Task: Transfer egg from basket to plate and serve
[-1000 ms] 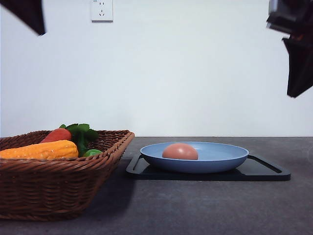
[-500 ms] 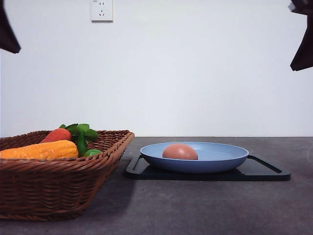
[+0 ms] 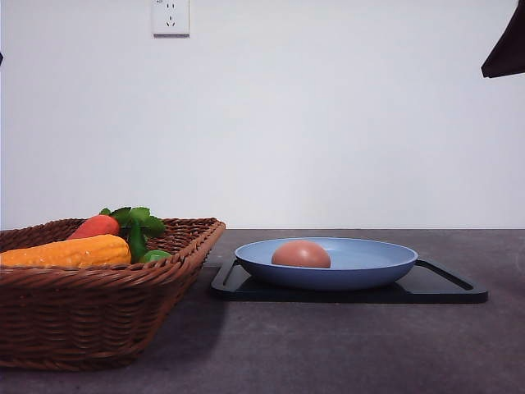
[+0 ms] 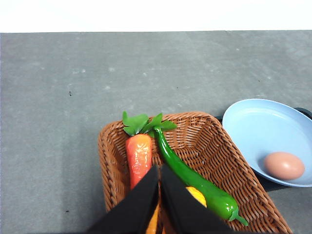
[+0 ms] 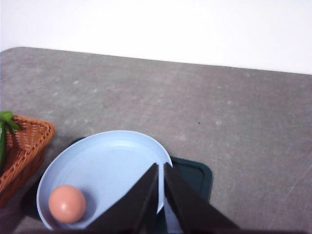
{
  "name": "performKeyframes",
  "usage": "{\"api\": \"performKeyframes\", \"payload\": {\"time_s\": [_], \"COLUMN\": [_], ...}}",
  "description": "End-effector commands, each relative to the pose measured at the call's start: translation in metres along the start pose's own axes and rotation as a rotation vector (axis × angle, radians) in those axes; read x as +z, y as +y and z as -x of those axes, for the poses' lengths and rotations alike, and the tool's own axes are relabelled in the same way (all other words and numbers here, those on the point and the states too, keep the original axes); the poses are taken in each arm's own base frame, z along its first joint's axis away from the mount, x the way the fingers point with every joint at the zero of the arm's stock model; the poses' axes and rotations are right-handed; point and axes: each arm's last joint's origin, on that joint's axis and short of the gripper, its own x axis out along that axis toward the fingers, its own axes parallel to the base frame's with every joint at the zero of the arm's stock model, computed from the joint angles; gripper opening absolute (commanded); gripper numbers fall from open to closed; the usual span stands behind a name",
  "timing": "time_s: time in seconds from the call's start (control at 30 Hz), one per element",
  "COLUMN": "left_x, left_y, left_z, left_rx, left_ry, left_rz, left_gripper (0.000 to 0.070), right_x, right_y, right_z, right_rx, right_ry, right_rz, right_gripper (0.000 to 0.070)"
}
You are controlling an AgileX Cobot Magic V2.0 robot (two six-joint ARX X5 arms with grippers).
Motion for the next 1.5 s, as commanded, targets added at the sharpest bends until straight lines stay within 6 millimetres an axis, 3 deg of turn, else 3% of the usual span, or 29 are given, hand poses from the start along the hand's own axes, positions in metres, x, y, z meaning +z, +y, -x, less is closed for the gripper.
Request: {"api": "performKeyframes", "payload": {"time_s": [0.0,0.17,0.47,0.6,0.87,1.13,1.47], "left_x": [0.004,0.004,0.007,-0.002,-0.045,-0.095,-0.120], "left_y": [-0.001,-0.001,0.014,0.024,0.043,0.053,0.056], "left_z": [0.001,0.004,0.061,0.071,0.046,0.015,0.000], "left_rx": [-0.009,-0.014,0.057,0.187,0.371,0.371,0.319], "left_ry": [-0.019,-0.025,-0.301,-0.363,-0.275,-0.249,-0.210], "left_rz": [0.009,0.008,-0.039,-0.034,0.004,0.067,0.097], "left_gripper": [0.0000,0.0000,0.0000,0.0000,0.0000,0.0000,0.0000], "right_x": [0.004,0.004,0.004,0.004,0.004,0.004,0.004], "right_y": [0.001,0.001,0.001,0.001,0.001,0.001,0.001], "right_z": [0.000,0.000,0.000,0.000,0.000,0.000,0.000], "right_rx": [0.005,0.005,0.005,0.005,0.005,0.005,0.005], "right_ry": [-0.020,-0.022,-0.023,-0.023,-0.024,-0.024,-0.025], "right_rz": [0.003,0.003,0.003,0.003,0.003,0.003,0.003], "right_gripper": [0.0000,0.0000,0.0000,0.0000,0.0000,0.0000,0.0000]}}
